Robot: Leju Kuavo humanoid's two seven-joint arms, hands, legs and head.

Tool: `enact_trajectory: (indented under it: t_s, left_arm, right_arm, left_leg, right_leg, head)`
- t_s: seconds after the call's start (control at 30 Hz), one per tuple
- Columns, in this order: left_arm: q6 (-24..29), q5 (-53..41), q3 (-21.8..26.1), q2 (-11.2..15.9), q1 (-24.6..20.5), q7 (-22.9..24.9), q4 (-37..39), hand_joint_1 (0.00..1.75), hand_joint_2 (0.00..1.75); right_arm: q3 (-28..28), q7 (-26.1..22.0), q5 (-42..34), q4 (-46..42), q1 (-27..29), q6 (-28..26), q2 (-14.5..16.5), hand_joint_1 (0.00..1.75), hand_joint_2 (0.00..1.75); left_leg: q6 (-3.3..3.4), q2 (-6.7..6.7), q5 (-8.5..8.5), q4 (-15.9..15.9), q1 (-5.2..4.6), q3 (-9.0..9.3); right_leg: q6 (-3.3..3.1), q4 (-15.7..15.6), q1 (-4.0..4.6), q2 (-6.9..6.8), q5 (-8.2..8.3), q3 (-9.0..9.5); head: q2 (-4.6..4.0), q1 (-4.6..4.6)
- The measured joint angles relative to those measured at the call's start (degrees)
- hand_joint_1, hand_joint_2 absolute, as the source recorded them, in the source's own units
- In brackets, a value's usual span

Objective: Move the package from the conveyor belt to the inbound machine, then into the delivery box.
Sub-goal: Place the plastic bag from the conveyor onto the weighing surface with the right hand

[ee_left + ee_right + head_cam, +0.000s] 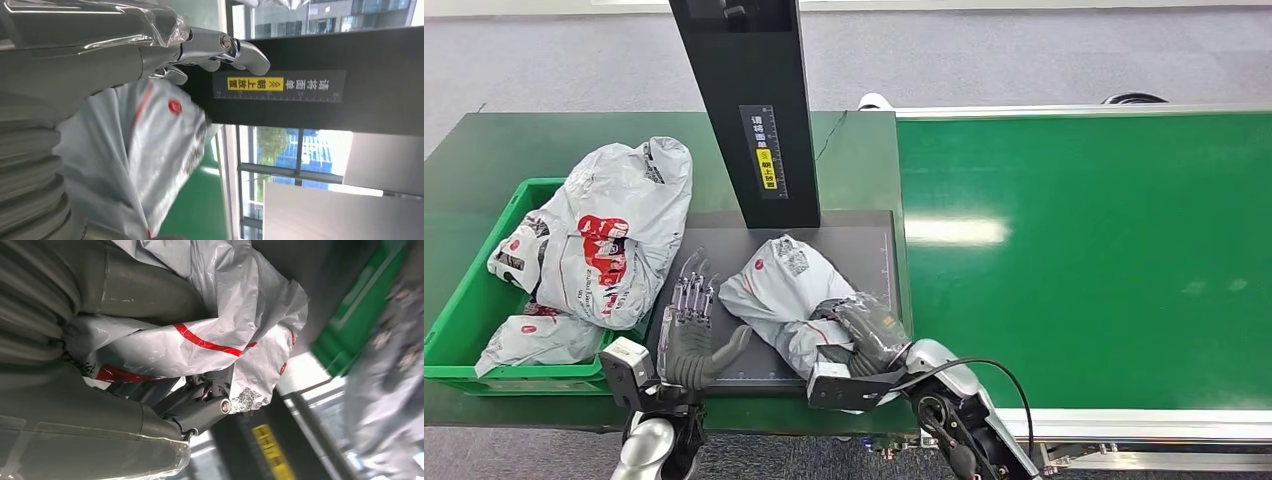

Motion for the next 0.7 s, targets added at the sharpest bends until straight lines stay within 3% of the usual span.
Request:
enact_trajectory:
  t_s: [0.63, 0.67, 0.7]
  left_arm:
    - [-0.94, 0.02, -0.88, 0.64, -0.05, 0.32, 0.01, 0.00, 1.75]
    - [-1.06, 0.03, -1.05, 0.67, -0.08, 0.34, 0.04, 0.00, 1.75]
    - [-1.19, 0.03, -1.24, 0.70, -0.13, 0.38, 0.12, 0.00, 1.75]
  right_arm:
    - [4.58, -0.92, -1.62, 7.11, -4.52, -2.04, 1.06, 1.75, 1.75]
    - [4.62, -0.80, -1.74, 7.72, -4.89, -2.43, 1.15, 1.68, 1.75]
    - [4.64, -0.48, -1.78, 8.47, -5.30, -3.17, 1.27, 1.25, 1.75]
  left_leg:
    - [0.00, -0.01, 0.00, 0.00, 0.00, 0.00]
    - [0.00, -0.01, 0.00, 0.00, 0.00, 0.00]
    - [0.00, -0.01, 0.00, 0.00, 0.00, 0.00]
  right_leg:
    - [0.00, 0.00, 0.00, -0.02, 0.00, 0.00]
    - [0.00, 0.00, 0.00, -0.02, 0.00, 0.00]
    - [0.00, 0.00, 0.00, -0.02, 0.00, 0.00]
  head:
    - [0.00, 0.00]
    - [0.00, 0.01]
    - [0.00, 0.00]
